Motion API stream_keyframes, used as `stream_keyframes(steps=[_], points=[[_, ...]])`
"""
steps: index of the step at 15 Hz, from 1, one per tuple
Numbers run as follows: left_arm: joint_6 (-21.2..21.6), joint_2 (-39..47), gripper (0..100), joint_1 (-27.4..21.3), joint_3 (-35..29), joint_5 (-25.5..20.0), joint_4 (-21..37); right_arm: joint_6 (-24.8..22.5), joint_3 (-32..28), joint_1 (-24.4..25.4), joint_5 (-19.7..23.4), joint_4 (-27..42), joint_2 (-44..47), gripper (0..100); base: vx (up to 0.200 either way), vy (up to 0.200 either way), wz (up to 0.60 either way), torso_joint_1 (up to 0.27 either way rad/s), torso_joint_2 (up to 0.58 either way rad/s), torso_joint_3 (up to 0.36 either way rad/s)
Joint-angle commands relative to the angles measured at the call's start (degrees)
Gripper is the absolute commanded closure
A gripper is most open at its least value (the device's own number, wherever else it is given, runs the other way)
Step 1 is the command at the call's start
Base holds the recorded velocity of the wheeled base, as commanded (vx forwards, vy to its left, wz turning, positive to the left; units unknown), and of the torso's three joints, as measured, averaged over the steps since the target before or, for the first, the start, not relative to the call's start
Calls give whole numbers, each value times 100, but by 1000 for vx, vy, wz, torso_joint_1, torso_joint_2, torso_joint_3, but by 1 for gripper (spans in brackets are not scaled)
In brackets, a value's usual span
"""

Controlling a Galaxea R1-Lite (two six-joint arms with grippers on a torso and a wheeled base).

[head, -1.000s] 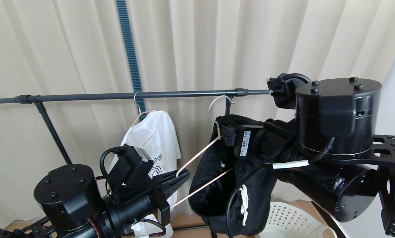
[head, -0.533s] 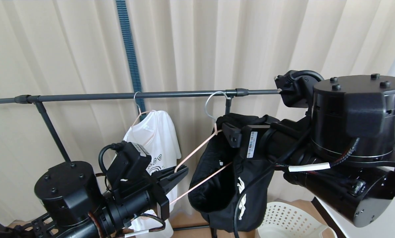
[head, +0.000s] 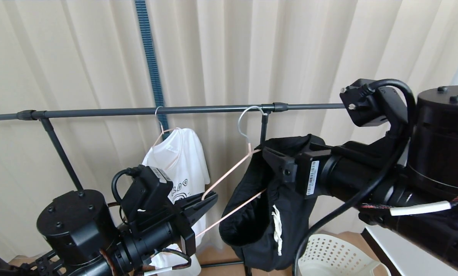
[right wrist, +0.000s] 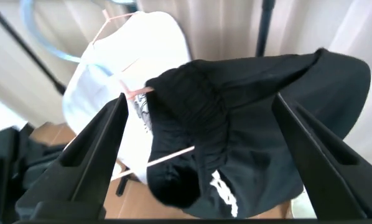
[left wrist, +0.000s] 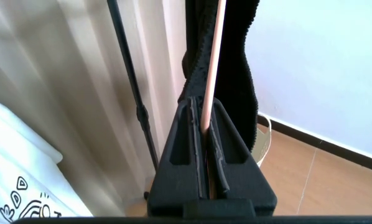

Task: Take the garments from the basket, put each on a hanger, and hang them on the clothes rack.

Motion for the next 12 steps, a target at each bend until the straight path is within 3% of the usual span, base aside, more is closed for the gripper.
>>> stream_keyframes(steps=[1,2,4,5,8,10,12], points=[[1,25,100,0,182,-17,-209,-174,230,-20,226,26,-488,0,0,0,0,0,0,0],[1,25,100,9,244,-25,-280,-297,318,-73,437,26,-646,0,0,0,0,0,0,0],[19,25,100,27,481,-210,-447,-1168,643,-996,2353,298,-1306,0,0,0,0,0,0,0],[37,16,100,35,525,-271,-456,-1440,608,-1233,2722,544,-1438,0,0,0,0,0,0,0],[81,7,100,88,745,-517,-482,-3136,-201,-2718,5025,2408,-1648,0,0,0,0,0,0,0],[89,25,100,79,929,-684,-500,-4305,-922,-3202,5701,3796,-1191,0,0,0,0,0,0,0],[98,51,100,88,1096,-895,-500,-5360,-1326,-3377,6097,4622,-646,0,0,0,0,0,0,0]])
